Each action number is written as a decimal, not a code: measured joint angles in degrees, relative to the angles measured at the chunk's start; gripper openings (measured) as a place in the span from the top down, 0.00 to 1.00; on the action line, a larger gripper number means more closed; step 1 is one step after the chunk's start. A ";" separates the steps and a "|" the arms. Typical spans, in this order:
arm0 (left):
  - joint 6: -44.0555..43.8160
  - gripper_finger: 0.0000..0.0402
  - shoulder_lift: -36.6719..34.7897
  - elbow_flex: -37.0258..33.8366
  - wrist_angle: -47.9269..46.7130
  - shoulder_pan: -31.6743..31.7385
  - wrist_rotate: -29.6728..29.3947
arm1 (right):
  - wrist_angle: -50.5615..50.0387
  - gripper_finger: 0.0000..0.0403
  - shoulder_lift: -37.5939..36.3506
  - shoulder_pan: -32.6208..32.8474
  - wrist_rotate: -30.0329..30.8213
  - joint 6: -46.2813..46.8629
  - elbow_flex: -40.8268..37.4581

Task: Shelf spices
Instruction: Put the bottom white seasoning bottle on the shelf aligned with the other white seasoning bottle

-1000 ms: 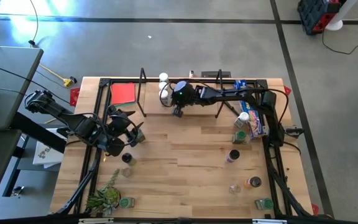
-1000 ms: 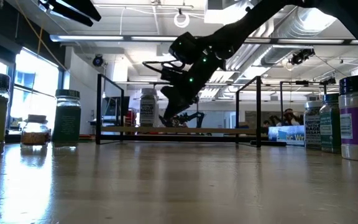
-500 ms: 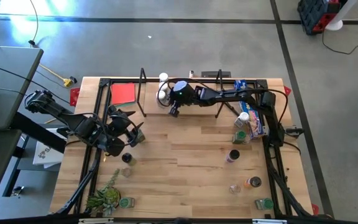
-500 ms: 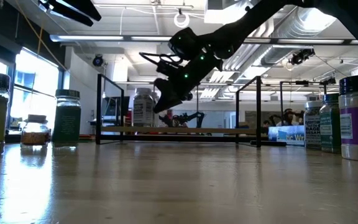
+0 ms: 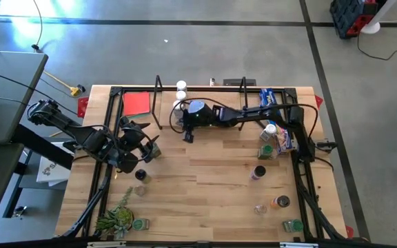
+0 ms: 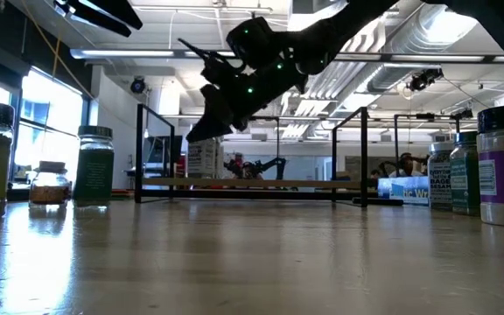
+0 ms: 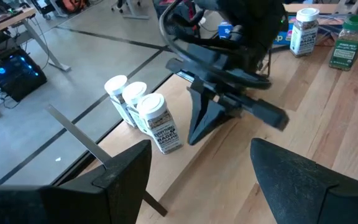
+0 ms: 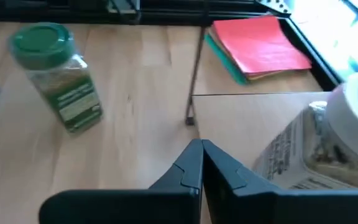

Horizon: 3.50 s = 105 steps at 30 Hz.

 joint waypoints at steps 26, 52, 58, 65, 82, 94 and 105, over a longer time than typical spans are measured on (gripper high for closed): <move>-0.17 0.33 0.00 0.00 0.13 0.01 0.07 | -1.81 1.00 0.62 -2.37 6.65 3.73 -0.01; -0.07 0.33 0.00 0.00 -0.04 0.02 0.17 | -15.51 1.00 -12.23 -5.94 10.69 -0.35 0.00; -0.13 0.33 -0.02 0.00 -0.07 0.00 0.00 | -12.52 1.00 -7.76 -11.17 1.30 1.22 -0.07; -0.07 0.33 -0.02 0.00 -0.01 0.01 0.02 | -9.53 1.00 -2.90 -11.98 -2.34 2.70 -0.07; -0.07 0.33 -0.02 0.00 -0.04 0.04 -0.26 | -5.73 1.00 -2.12 -11.70 -5.81 2.70 -0.04; -0.04 0.33 -0.01 0.00 -0.04 0.07 -0.33 | -3.12 1.00 -2.12 -11.72 -5.07 2.72 -0.04; -0.04 0.33 0.00 0.00 -0.04 0.07 -0.33 | -3.16 1.00 -2.12 -11.70 -3.49 2.90 -0.04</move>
